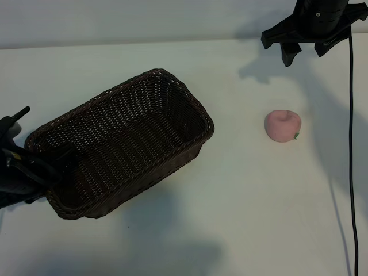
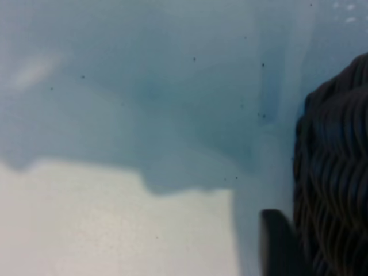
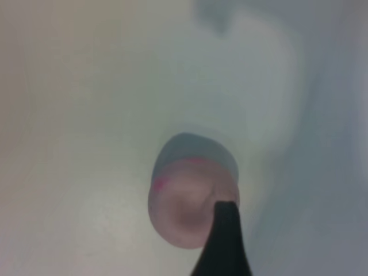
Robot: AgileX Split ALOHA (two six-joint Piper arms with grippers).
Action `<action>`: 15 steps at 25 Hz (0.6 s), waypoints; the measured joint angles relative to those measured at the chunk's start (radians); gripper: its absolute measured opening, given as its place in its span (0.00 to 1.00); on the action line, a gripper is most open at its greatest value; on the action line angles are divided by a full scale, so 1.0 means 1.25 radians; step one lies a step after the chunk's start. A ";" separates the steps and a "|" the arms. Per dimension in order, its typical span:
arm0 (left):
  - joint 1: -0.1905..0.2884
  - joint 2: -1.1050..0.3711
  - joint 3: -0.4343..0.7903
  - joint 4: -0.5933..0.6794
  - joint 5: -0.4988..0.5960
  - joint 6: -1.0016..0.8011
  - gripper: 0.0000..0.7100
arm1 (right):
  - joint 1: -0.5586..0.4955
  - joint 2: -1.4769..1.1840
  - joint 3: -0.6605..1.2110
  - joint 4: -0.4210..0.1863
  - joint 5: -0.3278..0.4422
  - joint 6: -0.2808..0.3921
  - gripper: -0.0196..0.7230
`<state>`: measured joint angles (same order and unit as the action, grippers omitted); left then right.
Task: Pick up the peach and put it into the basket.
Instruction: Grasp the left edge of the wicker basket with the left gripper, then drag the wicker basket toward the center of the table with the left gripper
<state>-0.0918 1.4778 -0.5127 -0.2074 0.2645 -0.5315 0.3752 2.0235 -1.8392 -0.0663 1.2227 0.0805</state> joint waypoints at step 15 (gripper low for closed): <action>0.000 -0.015 0.000 -0.033 -0.005 0.022 0.15 | 0.000 0.000 0.000 0.000 0.000 -0.004 0.80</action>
<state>-0.0918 1.4591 -0.5127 -0.2486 0.2578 -0.5034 0.3752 2.0235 -1.8392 -0.0663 1.2227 0.0760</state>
